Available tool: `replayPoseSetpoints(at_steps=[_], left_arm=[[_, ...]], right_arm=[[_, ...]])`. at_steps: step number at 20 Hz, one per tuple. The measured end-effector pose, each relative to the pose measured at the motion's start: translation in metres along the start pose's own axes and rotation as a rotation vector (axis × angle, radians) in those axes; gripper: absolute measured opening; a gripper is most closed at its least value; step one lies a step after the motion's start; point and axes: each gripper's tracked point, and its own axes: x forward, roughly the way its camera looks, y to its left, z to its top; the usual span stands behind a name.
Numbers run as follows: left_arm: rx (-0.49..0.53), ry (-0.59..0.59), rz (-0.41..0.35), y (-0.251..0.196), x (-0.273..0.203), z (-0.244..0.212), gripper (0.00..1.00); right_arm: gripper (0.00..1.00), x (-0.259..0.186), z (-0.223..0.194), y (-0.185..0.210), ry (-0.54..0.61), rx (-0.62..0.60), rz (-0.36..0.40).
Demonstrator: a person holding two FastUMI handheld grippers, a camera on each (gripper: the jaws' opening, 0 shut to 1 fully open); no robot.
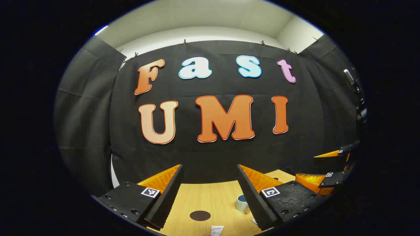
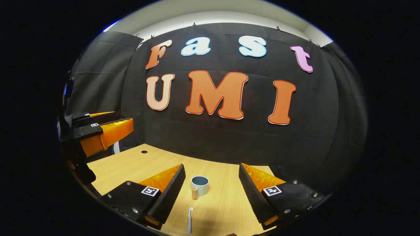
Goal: Put the toothbrush and toothpaste on the desktop into the cup, then pick up the cup and place it on the coaster on the desktop.
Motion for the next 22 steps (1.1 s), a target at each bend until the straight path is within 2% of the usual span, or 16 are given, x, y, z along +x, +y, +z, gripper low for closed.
replayPoseSetpoints(at_steps=[22], left_arm=[[0.004, 0.002, 0.003, -0.001, -0.008, 0.000, 0.96]], right_arm=[[0.99, 0.000, -0.017, 0.009, 0.056, 0.007, 0.012]])
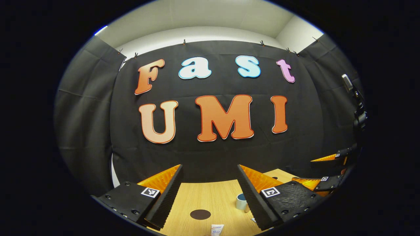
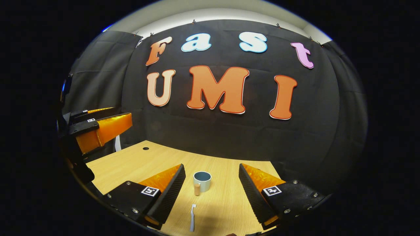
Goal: Put the toothbrush and toothpaste on the desktop into the cup, then pick up the cup and place it on the coaster on the desktop.
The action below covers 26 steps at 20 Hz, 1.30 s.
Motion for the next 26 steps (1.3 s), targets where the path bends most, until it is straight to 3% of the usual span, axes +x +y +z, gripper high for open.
replayPoseSetpoints(at_steps=[10, 17, 26], left_arm=[[0.032, 0.016, 0.084, 0.018, -0.008, -0.003, 0.97], [0.052, 0.060, 0.148, 0.037, -0.016, -0.016, 0.97], [0.072, 0.139, 0.232, 0.055, -0.022, -0.037, 0.99]], right_arm=[[0.99, 0.027, -0.056, 0.027, 0.144, 0.009, 0.090], [0.99, 0.045, -0.127, 0.035, 0.368, 0.041, 0.104], [0.98, 0.055, -0.200, 0.045, 0.653, -0.002, 0.157]])
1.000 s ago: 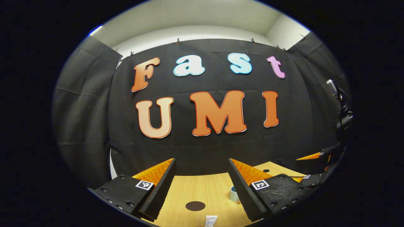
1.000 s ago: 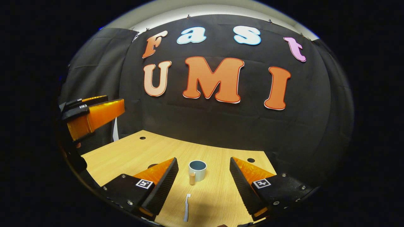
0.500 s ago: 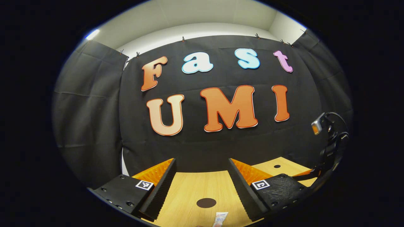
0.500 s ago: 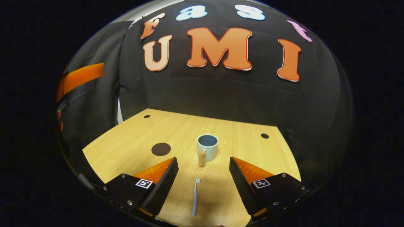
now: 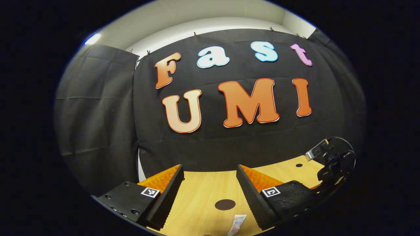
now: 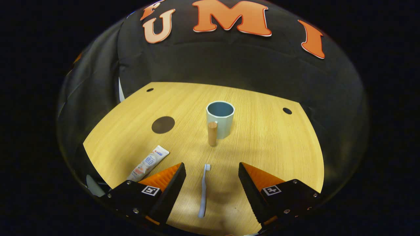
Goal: Put the toothbrush and toothpaste on the desktop into the cup, then pick up the cup and place it on the coaster on the desktop.
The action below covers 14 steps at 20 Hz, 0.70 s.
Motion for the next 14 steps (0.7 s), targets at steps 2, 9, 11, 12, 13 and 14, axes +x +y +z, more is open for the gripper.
replayPoseSetpoints(at_steps=[2, 9, 11, 12, 13, 14], left_arm=[[-0.004, 0.020, 0.016, 0.001, 0.000, -0.005, 0.97], [0.015, 0.071, -0.023, 0.002, 0.020, -0.033, 0.98], [0.023, 0.073, -0.064, 0.003, 0.030, -0.039, 0.99], [0.020, 0.074, -0.087, 0.003, 0.035, -0.042, 0.99], [0.014, 0.082, -0.108, 0.002, 0.040, -0.046, 0.98], [0.006, 0.095, -0.129, 0.002, 0.045, -0.052, 0.99]], right_arm=[[0.96, 0.008, -0.016, 0.002, 0.072, -0.031, 0.007], [0.86, 0.020, -0.054, 0.005, 0.271, -0.066, -0.006], [0.82, 0.021, -0.065, 0.009, 0.334, -0.043, -0.022], [0.79, 0.023, -0.071, 0.013, 0.362, -0.027, -0.026], [0.78, 0.024, -0.078, 0.016, 0.392, -0.016, -0.033], [0.76, 0.026, -0.085, 0.019, 0.417, -0.010, -0.037]])
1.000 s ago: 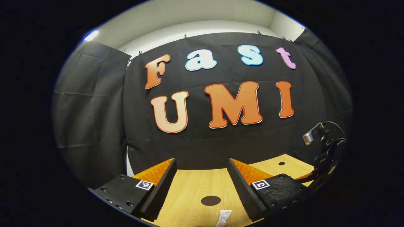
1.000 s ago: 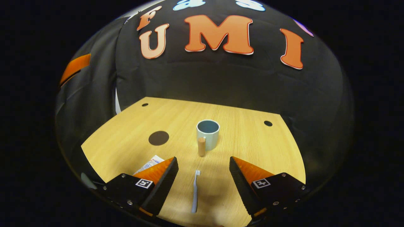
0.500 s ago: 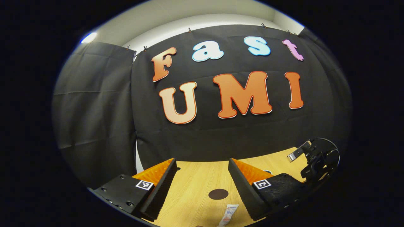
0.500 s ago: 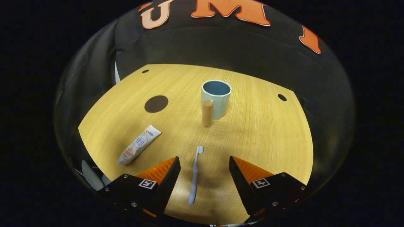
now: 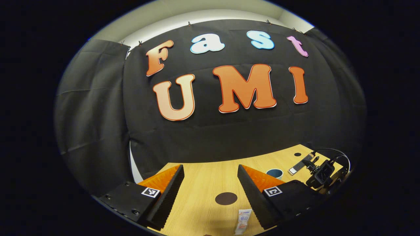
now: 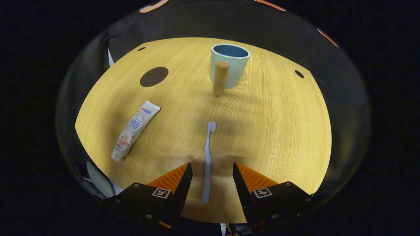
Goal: Put the toothbrush and toothpaste on the desktop into the cup, then pick up the cup and place it on the coaster on the desktop.
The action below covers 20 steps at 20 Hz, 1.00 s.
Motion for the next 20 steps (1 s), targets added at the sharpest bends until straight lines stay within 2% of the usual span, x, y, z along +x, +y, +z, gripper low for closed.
replayPoseSetpoints(at_steps=[4, 8, 9, 10, 15, 16, 17, 18, 20], left_arm=[[-0.004, 0.036, -0.060, 0.003, 0.017, -0.017, 0.99], [-0.015, 0.068, -0.101, 0.004, 0.034, -0.027, 0.99], [-0.019, 0.080, -0.112, 0.003, 0.038, -0.029, 0.99], [-0.024, 0.093, -0.123, 0.001, 0.040, -0.034, 0.99], [-0.026, 0.184, -0.180, -0.013, 0.054, -0.058, 0.99], [-0.028, 0.202, -0.194, -0.016, 0.055, -0.061, 0.99], [-0.026, 0.228, -0.210, -0.020, 0.054, -0.067, 0.99], [-0.026, 0.250, -0.224, -0.025, 0.054, -0.074, 0.99], [-0.029, 0.298, -0.250, -0.036, 0.056, -0.085, 0.99]], right_arm=[[0.68, 0.012, -0.012, 0.011, 0.075, 0.027, -0.016], [0.57, 0.019, -0.012, 0.008, 0.112, 0.065, -0.038], [0.58, 0.021, -0.012, 0.006, 0.119, 0.075, -0.044], [0.49, 0.024, -0.012, 0.006, 0.127, 0.093, -0.045], [0.31, 0.027, -0.006, 0.007, 0.155, 0.165, -0.026], [0.22, 0.027, -0.006, 0.009, 0.161, 0.178, -0.020], [0.21, 0.029, -0.006, 0.009, 0.168, 0.187, -0.018], [0.15, 0.028, -0.007, 0.009, 0.172, 0.191, -0.016], [0.13, 0.029, -0.007, 0.007, 0.179, 0.213, -0.015]])
